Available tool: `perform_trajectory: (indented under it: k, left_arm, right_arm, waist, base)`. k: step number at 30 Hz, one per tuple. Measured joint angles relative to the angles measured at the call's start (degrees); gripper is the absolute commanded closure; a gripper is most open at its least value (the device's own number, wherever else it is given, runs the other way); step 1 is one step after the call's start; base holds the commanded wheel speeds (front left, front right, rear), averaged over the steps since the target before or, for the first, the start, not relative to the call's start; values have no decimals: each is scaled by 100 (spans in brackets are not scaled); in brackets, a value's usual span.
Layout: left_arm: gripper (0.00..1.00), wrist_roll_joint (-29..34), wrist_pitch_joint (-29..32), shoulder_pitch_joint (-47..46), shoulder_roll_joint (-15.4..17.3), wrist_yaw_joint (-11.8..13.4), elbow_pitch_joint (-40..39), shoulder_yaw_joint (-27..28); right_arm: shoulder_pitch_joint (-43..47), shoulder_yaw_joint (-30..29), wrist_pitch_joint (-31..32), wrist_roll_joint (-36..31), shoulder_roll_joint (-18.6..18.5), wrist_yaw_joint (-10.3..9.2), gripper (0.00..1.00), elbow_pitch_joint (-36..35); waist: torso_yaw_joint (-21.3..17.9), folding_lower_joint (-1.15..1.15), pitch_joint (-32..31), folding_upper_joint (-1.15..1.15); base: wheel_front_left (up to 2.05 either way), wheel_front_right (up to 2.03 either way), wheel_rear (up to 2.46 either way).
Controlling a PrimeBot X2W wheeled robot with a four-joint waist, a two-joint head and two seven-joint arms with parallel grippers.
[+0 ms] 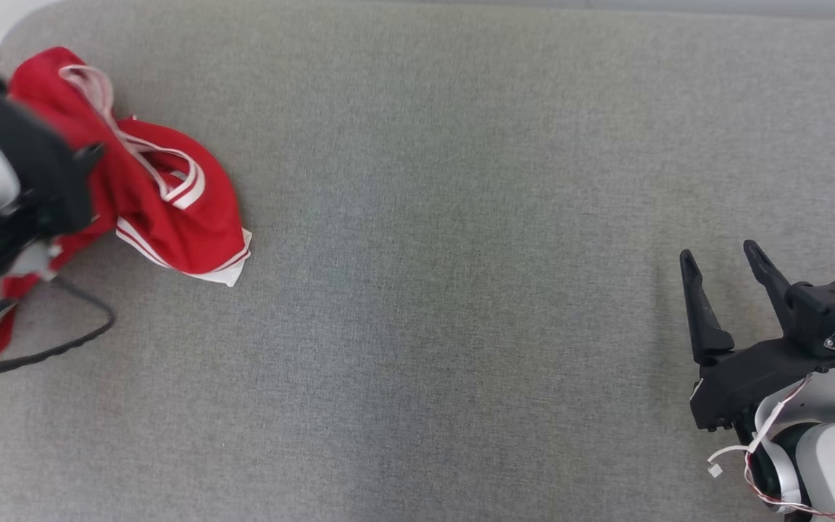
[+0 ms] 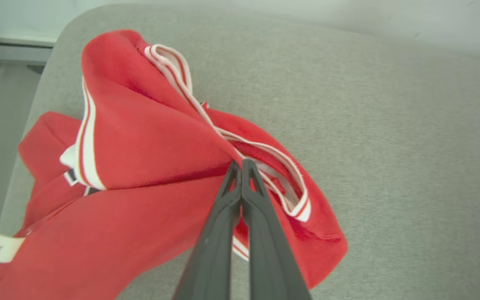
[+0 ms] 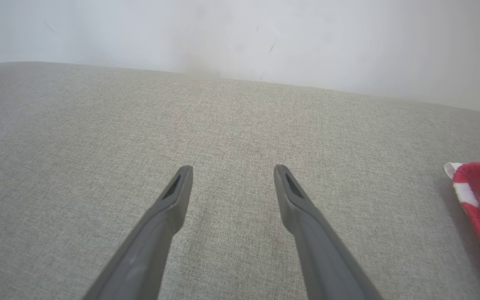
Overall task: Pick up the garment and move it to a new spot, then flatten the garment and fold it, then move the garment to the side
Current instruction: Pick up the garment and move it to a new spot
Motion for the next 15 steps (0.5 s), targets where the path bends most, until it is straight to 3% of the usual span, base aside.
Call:
perform_trajectory:
  k: [15]
  left_arm:
    - [100,-985,-517,112,-526,0,-2323,-1737]
  right_arm:
    - [10,45,-339,321,312,66,0,599]
  waist:
    - [-395,-1,-750,-1]
  base:
    - [0,0,0]
